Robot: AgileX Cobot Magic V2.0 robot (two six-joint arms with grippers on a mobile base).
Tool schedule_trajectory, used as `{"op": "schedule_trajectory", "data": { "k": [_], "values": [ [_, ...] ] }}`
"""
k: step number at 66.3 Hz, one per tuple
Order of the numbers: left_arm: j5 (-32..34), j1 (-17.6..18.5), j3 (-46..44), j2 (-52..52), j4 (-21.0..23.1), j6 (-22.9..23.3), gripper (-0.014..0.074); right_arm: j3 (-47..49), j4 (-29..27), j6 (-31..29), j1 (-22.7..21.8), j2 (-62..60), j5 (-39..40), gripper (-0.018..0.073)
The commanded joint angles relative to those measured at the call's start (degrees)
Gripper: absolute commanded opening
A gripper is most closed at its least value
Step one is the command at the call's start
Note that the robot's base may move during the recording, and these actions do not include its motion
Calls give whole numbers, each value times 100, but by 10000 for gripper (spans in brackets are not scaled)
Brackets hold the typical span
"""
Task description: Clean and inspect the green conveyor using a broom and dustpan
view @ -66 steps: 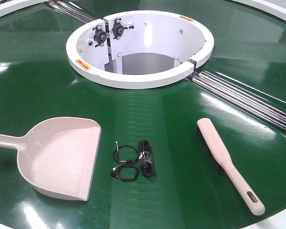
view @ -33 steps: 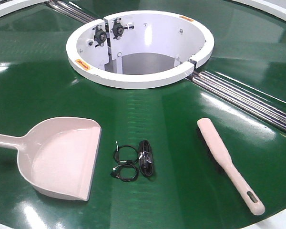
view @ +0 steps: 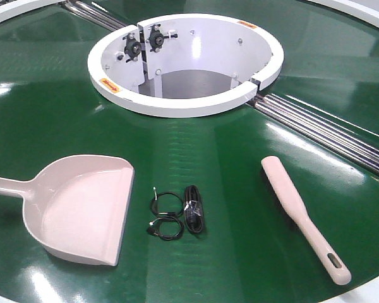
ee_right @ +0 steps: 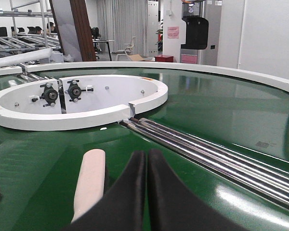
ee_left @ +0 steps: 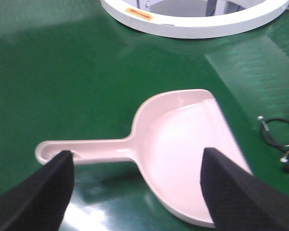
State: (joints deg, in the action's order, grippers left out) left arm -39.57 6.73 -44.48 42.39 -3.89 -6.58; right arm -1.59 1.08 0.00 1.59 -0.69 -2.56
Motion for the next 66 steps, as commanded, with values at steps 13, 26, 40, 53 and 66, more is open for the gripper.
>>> {"op": "schedule_trajectory", "data": {
  "k": [13, 26, 40, 53, 66],
  "values": [
    [-1882, -20, -2437, 2123, -425, -2083, 523, -22, 22, 0, -21, -57, 399, -8],
    [-2519, -20, -3483, 3578, -529, -2239, 523, -22, 22, 0, -21, -57, 399, -8],
    [-2778, 61, -3596, 4414, -579, -3756, 523, -22, 22, 0, -21, -57, 399, -8],
    [-3019, 200, -3598, 4440, -866, -5036, 523, -22, 22, 0, -21, -57, 399, -8],
    [-3043, 200, -3598, 4673, -773, -5283, 523, -22, 22, 0, -21, -57, 399, -8]
  ]
}}
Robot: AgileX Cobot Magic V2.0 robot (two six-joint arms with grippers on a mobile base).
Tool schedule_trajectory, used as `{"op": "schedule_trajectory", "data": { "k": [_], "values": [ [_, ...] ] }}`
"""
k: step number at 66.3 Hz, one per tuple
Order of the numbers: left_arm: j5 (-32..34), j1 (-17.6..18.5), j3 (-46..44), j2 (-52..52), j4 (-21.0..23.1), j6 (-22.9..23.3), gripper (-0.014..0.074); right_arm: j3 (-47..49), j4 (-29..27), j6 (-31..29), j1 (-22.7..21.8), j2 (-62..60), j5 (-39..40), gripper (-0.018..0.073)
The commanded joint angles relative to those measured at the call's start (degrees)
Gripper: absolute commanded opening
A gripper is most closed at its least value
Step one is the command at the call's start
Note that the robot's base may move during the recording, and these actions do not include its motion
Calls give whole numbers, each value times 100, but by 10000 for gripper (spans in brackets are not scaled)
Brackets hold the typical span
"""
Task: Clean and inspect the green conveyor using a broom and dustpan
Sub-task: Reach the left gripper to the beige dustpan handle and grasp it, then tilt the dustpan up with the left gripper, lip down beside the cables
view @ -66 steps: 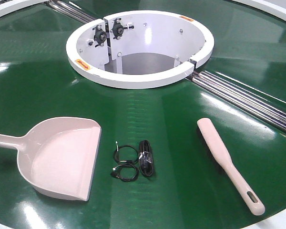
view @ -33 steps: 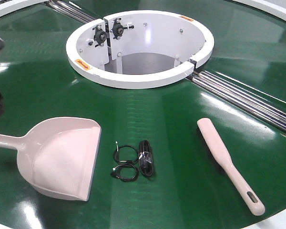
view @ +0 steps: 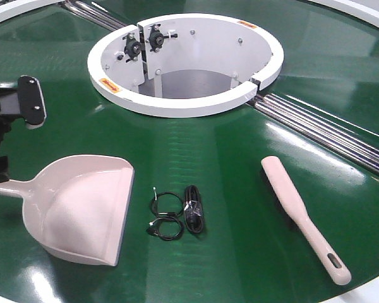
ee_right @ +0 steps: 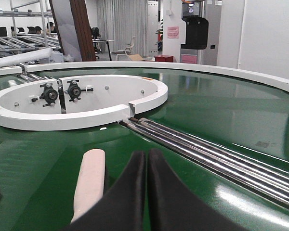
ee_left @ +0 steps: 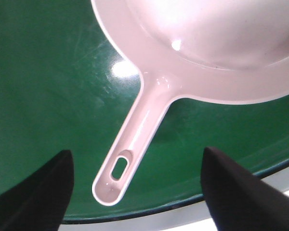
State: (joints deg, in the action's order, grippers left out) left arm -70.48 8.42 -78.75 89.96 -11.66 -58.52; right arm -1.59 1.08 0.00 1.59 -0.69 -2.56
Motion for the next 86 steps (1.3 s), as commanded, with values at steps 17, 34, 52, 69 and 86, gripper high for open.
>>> {"op": "schedule_trajectory", "data": {
  "k": [17, 34, 52, 69, 86],
  "values": [
    [-14, 23, -171, 53, 190, -641, 523, -22, 22, 0, -21, -57, 399, -8],
    [70, -54, -18, 223, 55, -641, 523, -22, 22, 0, -21, -57, 399, -8],
    [698, -254, 518, 160, -159, -855, 523, -22, 22, 0, -21, -57, 399, -8],
    [916, -254, 518, 334, -187, -1247, 523, -22, 22, 0, -21, -57, 399, -8],
    [962, -254, 513, 586, -216, -1276, 525, -22, 22, 0, -21, -57, 399, -8]
  ]
}}
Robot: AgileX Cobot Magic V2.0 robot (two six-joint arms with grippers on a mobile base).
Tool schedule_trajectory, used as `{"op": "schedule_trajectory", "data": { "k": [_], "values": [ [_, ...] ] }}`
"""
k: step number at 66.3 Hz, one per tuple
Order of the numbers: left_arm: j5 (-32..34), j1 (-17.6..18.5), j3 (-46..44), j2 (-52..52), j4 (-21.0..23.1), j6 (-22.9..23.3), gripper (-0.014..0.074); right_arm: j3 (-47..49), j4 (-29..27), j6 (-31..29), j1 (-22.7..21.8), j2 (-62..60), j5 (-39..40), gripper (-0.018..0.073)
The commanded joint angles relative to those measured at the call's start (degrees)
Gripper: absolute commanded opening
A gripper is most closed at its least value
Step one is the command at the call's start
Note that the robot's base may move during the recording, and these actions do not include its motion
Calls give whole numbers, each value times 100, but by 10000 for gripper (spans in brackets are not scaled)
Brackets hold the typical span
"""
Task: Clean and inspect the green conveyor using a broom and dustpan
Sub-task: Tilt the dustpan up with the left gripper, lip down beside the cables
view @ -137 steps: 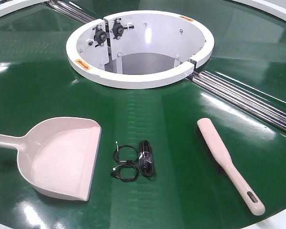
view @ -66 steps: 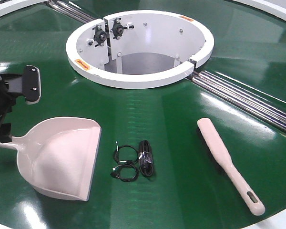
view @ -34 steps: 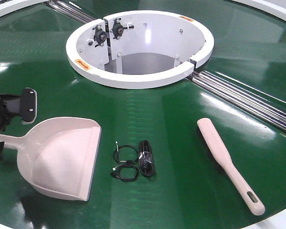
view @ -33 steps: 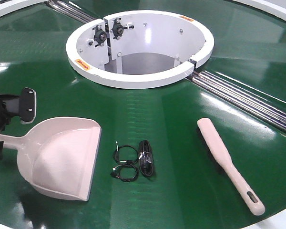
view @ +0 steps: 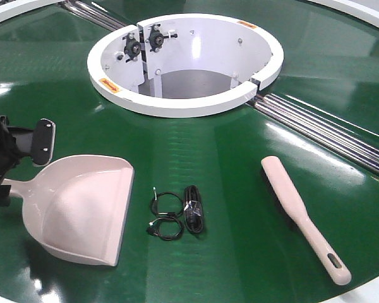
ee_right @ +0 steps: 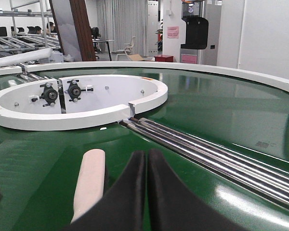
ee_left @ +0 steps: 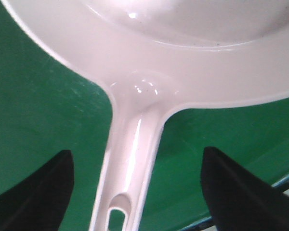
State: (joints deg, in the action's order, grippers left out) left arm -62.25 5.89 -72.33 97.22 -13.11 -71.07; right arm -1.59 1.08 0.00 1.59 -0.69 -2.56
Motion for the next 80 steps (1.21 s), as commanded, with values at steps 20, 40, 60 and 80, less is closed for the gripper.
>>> {"op": "schedule_trajectory", "data": {
  "k": [20, 40, 60, 80],
  "values": [
    [361, -1, -145, 112, -244, -39, 525, -22, 22, 0, -21, -57, 399, -8],
    [492, -64, -145, 266, -246, -65, 524, -22, 22, 0, -21, -57, 399, -8],
    [306, -64, -145, 427, -266, -297, 407, -22, 22, 0, -21, -57, 399, -8],
    [-64, -58, -145, 305, -250, -347, -8, -22, 22, 0, -21, -57, 400, -8]
  ]
}}
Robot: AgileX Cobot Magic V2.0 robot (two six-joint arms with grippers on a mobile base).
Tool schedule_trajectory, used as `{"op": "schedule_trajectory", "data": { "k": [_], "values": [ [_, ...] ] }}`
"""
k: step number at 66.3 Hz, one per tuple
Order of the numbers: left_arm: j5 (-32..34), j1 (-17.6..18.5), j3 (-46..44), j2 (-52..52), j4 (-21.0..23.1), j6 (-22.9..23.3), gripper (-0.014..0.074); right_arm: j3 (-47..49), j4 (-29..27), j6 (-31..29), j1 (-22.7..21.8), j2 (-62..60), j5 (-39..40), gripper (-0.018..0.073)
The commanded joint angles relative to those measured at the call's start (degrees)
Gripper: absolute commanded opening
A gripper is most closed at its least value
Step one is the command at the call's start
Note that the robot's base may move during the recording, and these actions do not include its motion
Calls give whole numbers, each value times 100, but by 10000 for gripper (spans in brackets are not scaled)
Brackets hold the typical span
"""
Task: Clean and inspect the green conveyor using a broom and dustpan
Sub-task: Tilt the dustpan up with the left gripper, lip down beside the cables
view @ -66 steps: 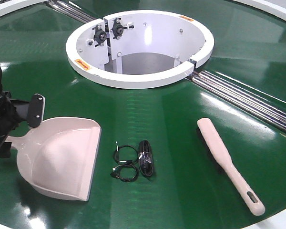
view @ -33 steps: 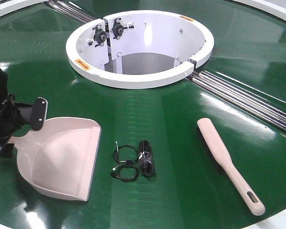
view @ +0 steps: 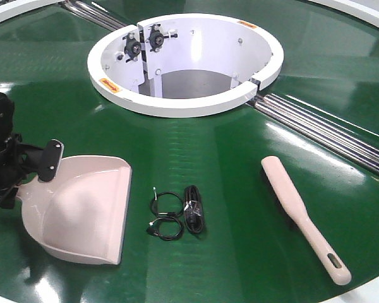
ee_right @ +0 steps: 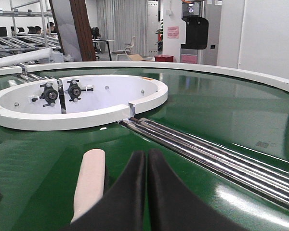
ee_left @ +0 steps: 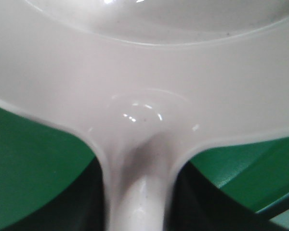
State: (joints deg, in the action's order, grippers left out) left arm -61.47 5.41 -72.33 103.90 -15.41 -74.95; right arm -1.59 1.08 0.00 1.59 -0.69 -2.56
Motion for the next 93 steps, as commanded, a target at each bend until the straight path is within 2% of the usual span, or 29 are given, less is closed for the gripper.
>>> {"op": "schedule_trajectory", "data": {
  "k": [1, 26, 44, 54, 59, 71, 86, 93],
  "values": [
    [-142, -4, -145, -378, -20, 55, -8, -22, 22, 0, -21, -57, 400, -8],
    [-123, 7, -145, -937, -119, 238, -8, -22, 22, 0, -21, -57, 400, -8],
    [-282, 518, -145, -939, -285, 458, -8, -22, 22, 0, -21, -57, 400, -8],
    [-507, 563, -145, -934, -284, 497, -8, -22, 22, 0, -21, -57, 400, -8],
    [-534, 563, -145, -934, -279, 683, -8, -22, 22, 0, -21, -57, 400, -8],
    [-529, 686, -145, -934, -592, 1036, -8, -22, 22, 0, -21, -57, 400, -8],
    [-551, 870, -145, -934, -571, 1044, -8, -22, 22, 0, -21, -57, 400, -8],
    [-818, 870, -145, -834, -558, 1073, -8, -22, 22, 0, -21, -57, 400, -8]
  ]
}}
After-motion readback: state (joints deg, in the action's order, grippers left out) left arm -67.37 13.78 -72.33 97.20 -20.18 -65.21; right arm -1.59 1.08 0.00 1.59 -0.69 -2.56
